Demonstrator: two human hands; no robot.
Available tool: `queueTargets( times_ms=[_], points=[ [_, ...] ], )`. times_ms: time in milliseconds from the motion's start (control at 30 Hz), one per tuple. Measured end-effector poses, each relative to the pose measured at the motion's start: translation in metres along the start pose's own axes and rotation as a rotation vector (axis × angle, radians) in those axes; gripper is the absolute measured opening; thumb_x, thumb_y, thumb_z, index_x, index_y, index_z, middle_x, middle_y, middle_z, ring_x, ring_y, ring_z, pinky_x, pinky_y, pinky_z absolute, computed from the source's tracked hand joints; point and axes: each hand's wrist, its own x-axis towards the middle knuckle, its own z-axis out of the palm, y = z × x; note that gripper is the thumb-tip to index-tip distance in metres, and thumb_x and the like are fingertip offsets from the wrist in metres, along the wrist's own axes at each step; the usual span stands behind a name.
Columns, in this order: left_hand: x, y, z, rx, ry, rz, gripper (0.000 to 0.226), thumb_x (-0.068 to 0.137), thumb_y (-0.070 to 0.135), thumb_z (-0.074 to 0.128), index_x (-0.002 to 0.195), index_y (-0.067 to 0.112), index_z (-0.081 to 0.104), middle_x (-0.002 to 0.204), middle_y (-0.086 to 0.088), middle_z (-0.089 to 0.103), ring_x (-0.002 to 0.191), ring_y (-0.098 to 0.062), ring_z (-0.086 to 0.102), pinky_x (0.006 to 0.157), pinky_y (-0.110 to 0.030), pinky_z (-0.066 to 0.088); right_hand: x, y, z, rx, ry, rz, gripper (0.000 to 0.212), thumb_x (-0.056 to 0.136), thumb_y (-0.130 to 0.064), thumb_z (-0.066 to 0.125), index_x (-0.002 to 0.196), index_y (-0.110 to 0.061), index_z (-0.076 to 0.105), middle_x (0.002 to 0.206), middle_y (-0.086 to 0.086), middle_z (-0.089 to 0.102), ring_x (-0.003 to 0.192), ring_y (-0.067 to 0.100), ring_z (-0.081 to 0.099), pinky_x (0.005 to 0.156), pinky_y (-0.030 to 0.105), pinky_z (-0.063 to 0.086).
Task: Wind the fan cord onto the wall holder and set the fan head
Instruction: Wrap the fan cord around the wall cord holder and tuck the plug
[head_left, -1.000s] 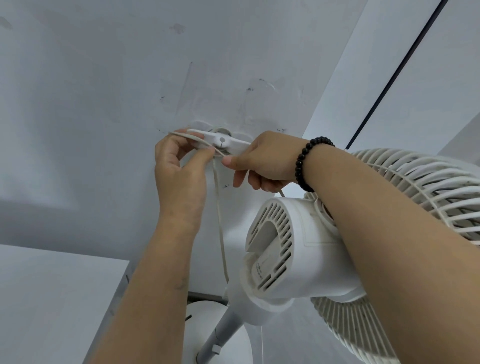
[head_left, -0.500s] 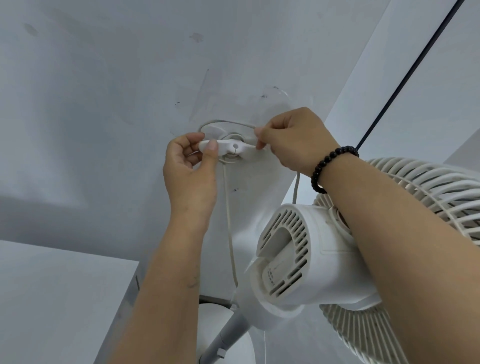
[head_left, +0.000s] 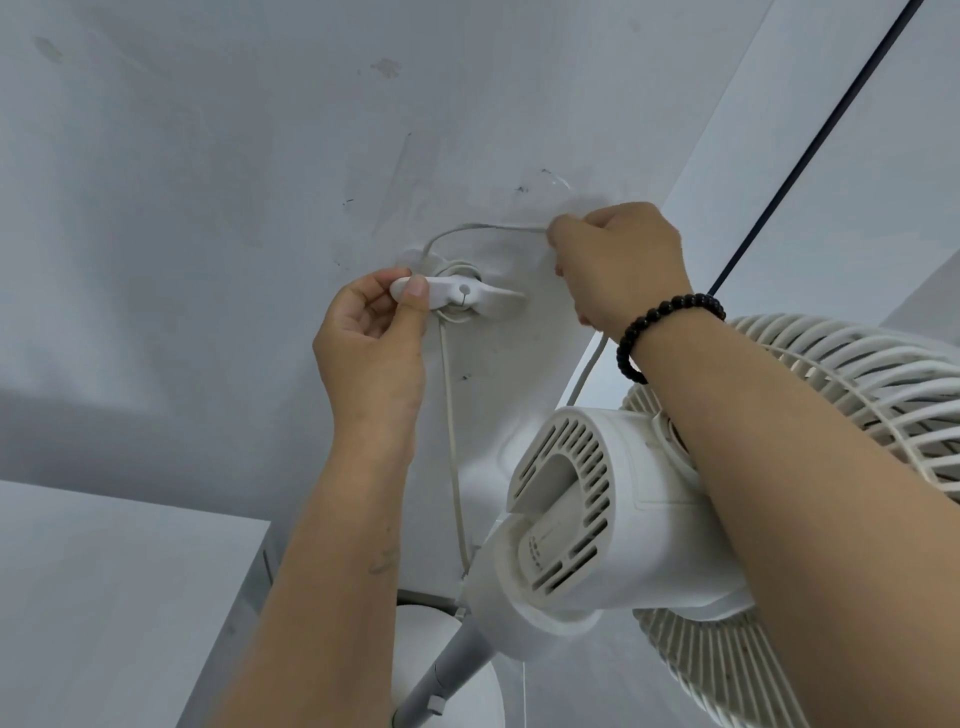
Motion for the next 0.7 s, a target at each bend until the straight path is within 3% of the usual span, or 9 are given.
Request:
queueTargets(
  times_ms=[100,300,467,600,700],
  points=[
    [-0.001,0.001,-0.001,-0.022,0.011,-0.019,0.008,0.087,0.015,0.071,0.093,0.019,0.068,0.083,0.010,0.071,0.078,0.000,0.068,0.079,-0.020,0.056,-0.006,0.002,0.002,-0.003,-0.242,0.017,0.012,0.080,-0.020,0.054,0.071,-0.013,0.056,0.061,0.011,0.043,0.032,0.014,0.048,0.053,0.031,0.040],
    [-0.001,0.003,-0.002,-0.009,0.014,-0.035,0.009,0.085,0.018,0.073,0.092,0.022,0.069,0.086,0.008,0.074,0.084,-0.003,0.071,0.081,-0.021,0.056,-0.012,-0.005,0.008,0.019,-0.440,-0.110,0.028,0.089,-0.033,0.062,0.074,-0.009,0.061,0.052,0.002,0.055,0.035,0.012,0.050,0.041,0.022,0.041],
    [-0.001,0.002,0.000,-0.044,0.000,-0.059,0.007,0.088,0.019,0.071,0.094,0.021,0.067,0.091,0.006,0.072,0.083,-0.004,0.069,0.075,-0.019,0.055,-0.010,-0.005,0.007,-0.005,-0.328,-0.134,0.036,0.090,-0.034,0.062,0.068,-0.005,0.061,0.048,-0.002,0.046,0.035,0.008,0.039,0.040,0.018,0.037],
    [-0.001,0.000,0.001,-0.060,-0.002,-0.061,0.006,0.089,0.020,0.070,0.093,0.022,0.067,0.096,0.004,0.071,0.087,-0.007,0.068,0.074,-0.020,0.055,-0.003,-0.002,0.007,-0.146,-0.164,-0.078,0.045,0.089,-0.034,0.058,0.086,0.011,0.065,0.062,0.008,0.047,0.058,0.018,0.045,0.058,0.026,0.042],
    [-0.002,0.000,0.002,-0.046,0.010,-0.046,0.007,0.088,0.020,0.070,0.091,0.025,0.066,0.092,0.009,0.070,0.084,-0.004,0.067,0.071,-0.019,0.053,0.001,-0.003,0.010,-0.204,-0.111,-0.039,0.034,0.087,-0.028,0.056,0.069,0.001,0.058,0.059,0.006,0.045,0.062,0.022,0.045,0.054,0.025,0.039]
  ],
)
